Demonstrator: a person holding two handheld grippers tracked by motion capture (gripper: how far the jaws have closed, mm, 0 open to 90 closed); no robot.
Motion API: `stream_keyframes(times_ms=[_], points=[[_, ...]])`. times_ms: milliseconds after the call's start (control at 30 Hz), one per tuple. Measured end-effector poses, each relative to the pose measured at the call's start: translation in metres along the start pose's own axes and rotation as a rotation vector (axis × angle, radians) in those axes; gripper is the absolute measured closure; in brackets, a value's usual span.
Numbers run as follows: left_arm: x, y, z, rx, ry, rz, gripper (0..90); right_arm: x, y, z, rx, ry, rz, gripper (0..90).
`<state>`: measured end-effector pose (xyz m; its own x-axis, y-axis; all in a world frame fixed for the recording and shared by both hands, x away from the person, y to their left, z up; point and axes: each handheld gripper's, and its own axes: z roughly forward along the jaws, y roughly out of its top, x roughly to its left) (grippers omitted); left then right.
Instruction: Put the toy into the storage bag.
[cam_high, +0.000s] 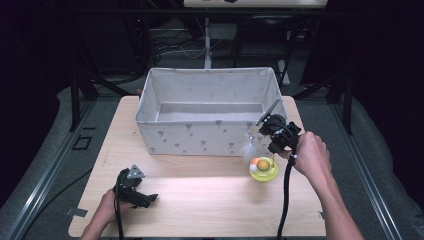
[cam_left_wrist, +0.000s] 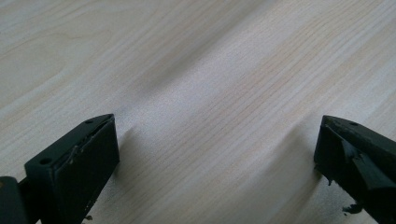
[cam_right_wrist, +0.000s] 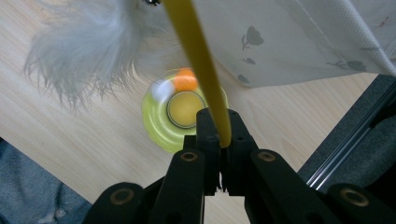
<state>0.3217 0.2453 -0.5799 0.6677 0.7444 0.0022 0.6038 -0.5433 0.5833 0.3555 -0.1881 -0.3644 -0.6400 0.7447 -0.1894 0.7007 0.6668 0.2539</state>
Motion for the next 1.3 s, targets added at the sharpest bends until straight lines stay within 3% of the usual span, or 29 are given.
stream_keyframes(times_ms=[1300], points=[[0.0,0.0,0.0,-0.002,-0.001,-0.001,0.0,0.0,0.025,-0.059,-0.055,-0.031,-0.046,87.5]])
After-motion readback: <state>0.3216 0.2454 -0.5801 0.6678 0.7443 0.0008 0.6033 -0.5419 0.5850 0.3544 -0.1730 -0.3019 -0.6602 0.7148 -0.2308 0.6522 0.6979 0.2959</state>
